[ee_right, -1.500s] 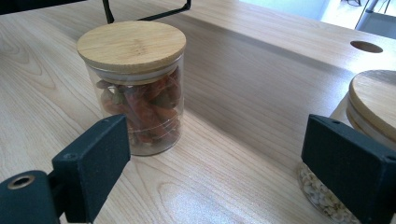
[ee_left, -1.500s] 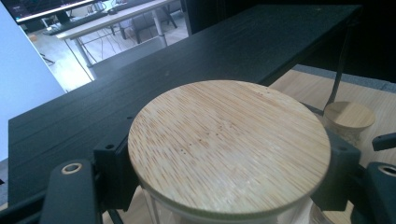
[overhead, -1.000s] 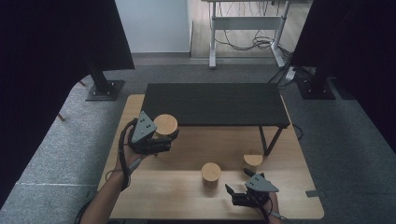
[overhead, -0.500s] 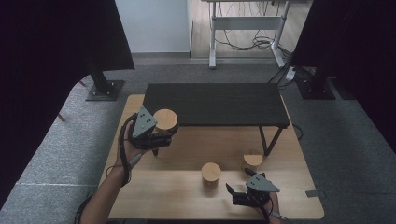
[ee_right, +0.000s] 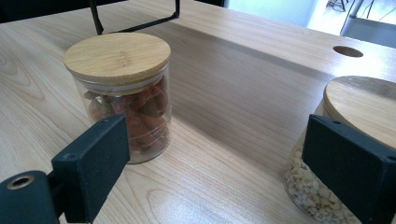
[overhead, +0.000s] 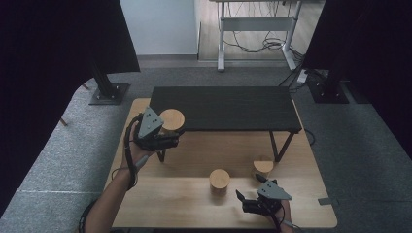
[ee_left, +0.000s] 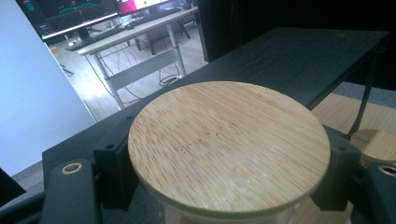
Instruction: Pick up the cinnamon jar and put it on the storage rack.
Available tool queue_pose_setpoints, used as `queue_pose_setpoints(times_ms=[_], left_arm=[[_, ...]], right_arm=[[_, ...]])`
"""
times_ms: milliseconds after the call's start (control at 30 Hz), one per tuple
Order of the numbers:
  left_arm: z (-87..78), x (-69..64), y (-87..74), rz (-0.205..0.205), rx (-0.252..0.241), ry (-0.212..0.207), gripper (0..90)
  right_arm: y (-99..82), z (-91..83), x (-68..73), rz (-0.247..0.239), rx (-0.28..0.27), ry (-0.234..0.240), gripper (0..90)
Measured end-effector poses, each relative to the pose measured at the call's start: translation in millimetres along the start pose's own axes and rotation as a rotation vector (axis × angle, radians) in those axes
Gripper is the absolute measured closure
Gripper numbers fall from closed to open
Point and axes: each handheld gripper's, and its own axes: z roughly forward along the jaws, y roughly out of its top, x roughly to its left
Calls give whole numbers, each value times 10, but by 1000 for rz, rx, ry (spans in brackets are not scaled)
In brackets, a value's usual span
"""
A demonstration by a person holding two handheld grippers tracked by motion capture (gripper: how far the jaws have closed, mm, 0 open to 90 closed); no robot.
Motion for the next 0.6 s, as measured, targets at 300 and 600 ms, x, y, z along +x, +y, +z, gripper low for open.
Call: queue_pose_setpoints(times_ms=[300,600], left_arm=[[16,53,64,10,-3,21,247],[96,179,65,-8,5,48,247]], right_arm=[[4,-4,9,1,-2,2,71],[2,7,19,1,1,9,71]])
